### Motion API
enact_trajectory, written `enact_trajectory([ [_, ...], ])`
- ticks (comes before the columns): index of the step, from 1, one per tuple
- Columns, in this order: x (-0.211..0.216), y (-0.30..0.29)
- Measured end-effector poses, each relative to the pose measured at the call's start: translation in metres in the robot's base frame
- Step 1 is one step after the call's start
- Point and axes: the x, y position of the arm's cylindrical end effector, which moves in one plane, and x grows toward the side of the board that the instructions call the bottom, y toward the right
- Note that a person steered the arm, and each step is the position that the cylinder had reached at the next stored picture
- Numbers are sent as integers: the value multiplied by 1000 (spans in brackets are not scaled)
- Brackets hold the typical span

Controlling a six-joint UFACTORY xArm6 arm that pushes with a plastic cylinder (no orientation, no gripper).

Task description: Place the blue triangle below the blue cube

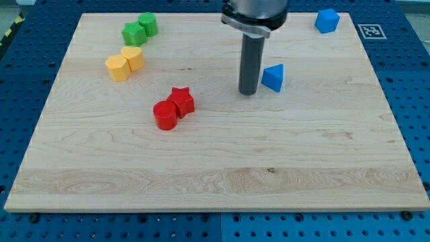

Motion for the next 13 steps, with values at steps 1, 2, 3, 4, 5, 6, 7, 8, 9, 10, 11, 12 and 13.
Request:
enact_trajectory([
  [1, 0, 19],
  [2, -1, 31],
  [3, -6, 44],
  [4, -19, 55],
  [5, -39, 55],
  [6, -57, 56],
  [7, -75, 62],
  [8, -101, 66],
  [9, -127, 70],
  [10, -150, 79],
  [11, -158, 92],
  [12, -158, 103],
  [13, -158, 122],
])
